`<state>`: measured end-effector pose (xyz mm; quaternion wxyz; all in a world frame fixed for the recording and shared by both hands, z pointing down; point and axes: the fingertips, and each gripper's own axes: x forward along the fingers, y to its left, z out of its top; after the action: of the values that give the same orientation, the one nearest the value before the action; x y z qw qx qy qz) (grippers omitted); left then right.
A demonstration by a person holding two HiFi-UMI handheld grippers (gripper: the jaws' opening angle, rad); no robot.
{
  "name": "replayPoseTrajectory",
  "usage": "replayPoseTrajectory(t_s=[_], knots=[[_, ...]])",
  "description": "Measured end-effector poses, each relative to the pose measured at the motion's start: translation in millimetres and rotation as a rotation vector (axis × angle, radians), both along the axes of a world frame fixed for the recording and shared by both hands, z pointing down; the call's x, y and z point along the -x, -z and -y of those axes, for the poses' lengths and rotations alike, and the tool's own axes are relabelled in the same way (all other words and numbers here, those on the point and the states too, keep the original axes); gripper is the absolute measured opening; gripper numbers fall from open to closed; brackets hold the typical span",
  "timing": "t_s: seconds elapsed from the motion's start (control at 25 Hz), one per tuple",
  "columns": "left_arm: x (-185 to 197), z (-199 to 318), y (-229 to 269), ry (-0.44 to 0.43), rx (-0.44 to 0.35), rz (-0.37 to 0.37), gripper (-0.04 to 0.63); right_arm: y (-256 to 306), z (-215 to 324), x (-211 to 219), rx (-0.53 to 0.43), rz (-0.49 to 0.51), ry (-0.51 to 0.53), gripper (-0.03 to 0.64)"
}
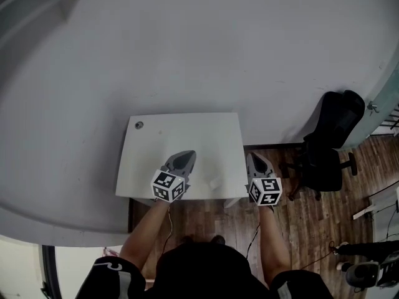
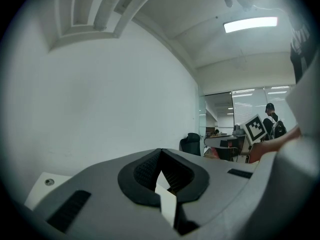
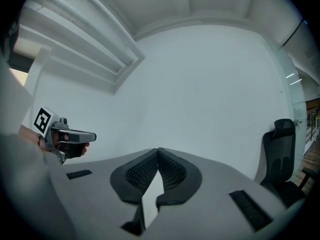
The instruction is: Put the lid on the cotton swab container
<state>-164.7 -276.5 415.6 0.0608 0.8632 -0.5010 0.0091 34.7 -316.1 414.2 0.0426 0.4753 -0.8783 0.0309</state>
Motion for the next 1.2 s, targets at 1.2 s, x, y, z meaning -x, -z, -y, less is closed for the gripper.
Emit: replayPoseTrajectory(t_s=[1.2], knots=[[26,13,5,0.067,-0.003,0.008,0.018,-6,7,7,0.020,-0.039,0.010,0.012]])
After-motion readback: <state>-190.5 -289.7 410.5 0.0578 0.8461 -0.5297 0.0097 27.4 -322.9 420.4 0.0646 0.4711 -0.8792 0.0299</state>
